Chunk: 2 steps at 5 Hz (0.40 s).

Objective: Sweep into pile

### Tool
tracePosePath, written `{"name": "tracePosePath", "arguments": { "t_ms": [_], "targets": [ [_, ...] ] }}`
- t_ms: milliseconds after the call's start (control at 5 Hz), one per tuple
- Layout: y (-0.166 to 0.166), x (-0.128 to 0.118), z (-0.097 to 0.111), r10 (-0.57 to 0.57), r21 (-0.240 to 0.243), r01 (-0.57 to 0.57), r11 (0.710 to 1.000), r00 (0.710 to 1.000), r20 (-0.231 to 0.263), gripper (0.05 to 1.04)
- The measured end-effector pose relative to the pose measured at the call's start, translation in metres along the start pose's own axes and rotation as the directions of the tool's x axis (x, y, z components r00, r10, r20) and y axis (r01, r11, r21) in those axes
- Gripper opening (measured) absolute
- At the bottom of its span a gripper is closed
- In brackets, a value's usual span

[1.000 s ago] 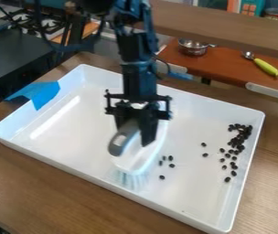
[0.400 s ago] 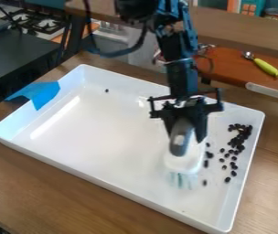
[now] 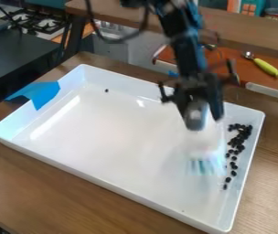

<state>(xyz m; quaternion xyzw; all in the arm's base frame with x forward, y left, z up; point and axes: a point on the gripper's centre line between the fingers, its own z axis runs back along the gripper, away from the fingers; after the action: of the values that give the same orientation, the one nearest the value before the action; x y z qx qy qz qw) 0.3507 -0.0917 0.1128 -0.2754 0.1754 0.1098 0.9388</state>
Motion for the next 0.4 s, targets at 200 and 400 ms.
{"name": "tracePosePath", "arguments": {
  "t_ms": [200,400],
  "targets": [
    [0.027,-0.013,0.071,-0.015,-0.083,0.022,0.996,0.996,0.090,0.488],
    [0.062,-0.021,0.112,-0.022,-0.104,0.035,0.994,0.992,0.126,0.488]
  ]
}}
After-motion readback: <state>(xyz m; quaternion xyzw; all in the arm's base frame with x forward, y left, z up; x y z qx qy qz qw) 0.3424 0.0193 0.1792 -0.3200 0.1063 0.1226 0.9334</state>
